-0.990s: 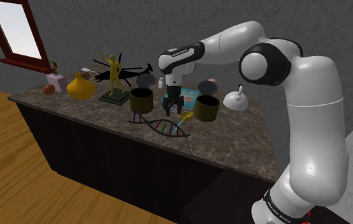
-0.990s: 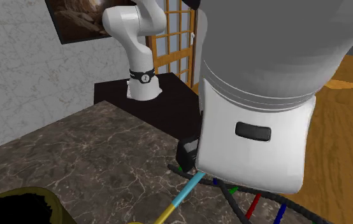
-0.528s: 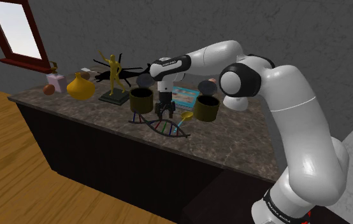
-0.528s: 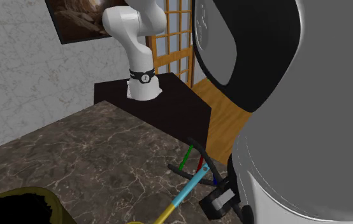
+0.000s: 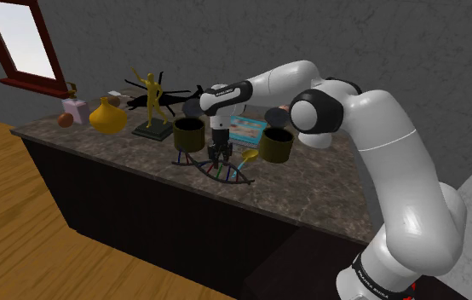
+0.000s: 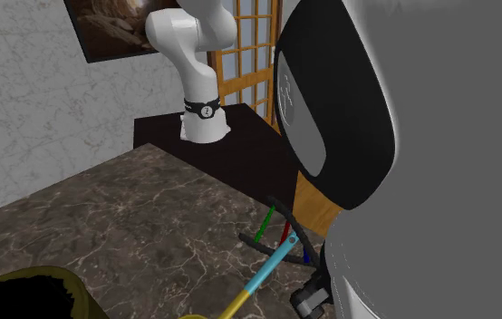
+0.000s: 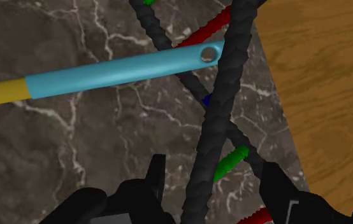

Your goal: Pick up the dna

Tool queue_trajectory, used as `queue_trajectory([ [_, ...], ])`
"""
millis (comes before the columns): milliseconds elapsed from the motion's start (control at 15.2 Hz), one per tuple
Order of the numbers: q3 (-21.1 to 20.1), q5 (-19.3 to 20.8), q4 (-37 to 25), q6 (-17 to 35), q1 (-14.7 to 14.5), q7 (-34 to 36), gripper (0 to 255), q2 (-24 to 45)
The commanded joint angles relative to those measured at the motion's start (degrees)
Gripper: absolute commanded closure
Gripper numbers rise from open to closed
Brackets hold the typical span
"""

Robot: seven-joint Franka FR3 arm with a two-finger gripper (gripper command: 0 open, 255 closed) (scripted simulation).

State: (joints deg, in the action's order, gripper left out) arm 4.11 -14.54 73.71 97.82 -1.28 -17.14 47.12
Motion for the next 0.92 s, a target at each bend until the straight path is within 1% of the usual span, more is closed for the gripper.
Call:
queue_trajectory([
  [0,0.0,0.0,-0.2,0.0,0.0,0.0,255,0.1],
  [528,0.0,0.0,0.1,0.1,0.0,0.0,255,0.0],
  [858,0.1,0.2,-0.6,-2.4,0.0,0.5,255,-1.9],
])
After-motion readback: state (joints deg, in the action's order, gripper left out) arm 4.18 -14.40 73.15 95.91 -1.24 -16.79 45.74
